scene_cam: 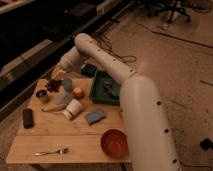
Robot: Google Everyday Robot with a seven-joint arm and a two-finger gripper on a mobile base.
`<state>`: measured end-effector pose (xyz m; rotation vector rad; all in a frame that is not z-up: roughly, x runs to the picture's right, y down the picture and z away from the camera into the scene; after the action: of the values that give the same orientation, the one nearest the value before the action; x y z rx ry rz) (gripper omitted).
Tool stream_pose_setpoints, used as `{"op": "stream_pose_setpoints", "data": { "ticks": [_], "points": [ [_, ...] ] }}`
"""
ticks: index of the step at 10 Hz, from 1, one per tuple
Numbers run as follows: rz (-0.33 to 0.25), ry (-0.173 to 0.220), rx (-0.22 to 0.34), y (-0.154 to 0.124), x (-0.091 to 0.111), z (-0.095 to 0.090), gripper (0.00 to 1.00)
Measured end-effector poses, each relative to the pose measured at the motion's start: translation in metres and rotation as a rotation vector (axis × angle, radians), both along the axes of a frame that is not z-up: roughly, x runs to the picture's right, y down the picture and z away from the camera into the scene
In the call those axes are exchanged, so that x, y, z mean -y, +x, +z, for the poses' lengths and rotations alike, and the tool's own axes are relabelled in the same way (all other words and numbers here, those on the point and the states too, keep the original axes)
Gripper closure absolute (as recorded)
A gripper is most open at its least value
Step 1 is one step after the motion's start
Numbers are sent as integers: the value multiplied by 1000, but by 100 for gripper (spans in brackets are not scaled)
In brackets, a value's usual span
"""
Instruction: Place grapes in metal cup
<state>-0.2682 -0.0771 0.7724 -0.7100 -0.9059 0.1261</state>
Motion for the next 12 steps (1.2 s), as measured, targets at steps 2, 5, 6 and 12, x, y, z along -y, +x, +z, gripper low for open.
{"op": "stream_pose_setpoints", "data": {
  "ticks": [2, 5, 6, 12],
  "points": [
    [0, 0, -1, 1, 0, 0, 100],
    [-2, 0, 0, -1, -1, 0, 100],
    [-2, 0, 0, -1, -1, 0, 100],
    [84, -15, 86, -23, 6, 23, 100]
  ]
}}
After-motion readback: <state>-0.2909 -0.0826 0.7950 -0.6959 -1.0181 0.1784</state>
